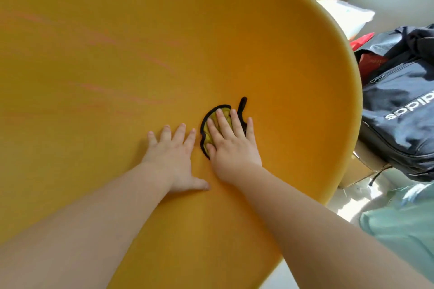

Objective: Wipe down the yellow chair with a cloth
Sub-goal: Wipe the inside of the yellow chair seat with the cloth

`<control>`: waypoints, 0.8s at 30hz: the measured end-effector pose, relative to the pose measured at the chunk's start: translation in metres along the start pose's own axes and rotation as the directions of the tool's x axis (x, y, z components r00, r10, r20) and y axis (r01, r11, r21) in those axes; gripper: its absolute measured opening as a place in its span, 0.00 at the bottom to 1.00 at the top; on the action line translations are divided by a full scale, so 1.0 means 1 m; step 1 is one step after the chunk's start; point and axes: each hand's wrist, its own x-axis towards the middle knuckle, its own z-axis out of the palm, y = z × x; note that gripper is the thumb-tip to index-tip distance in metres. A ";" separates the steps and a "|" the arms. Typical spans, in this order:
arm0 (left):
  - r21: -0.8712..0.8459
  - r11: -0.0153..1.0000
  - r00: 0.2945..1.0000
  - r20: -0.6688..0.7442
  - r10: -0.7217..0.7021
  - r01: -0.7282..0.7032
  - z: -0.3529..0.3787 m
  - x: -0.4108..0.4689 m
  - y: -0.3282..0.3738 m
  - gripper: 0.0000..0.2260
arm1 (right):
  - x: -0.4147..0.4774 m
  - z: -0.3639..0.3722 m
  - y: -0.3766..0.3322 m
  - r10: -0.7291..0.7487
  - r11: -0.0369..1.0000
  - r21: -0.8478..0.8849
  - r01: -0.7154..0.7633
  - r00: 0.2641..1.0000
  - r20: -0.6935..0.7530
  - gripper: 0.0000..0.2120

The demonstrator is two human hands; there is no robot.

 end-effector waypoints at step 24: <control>0.038 0.962 0.961 -0.059 -0.270 0.272 0.059 -0.150 -0.109 0.51 | -0.040 -0.027 0.035 -0.299 0.895 -0.254 0.368 0.914 0.273 0.32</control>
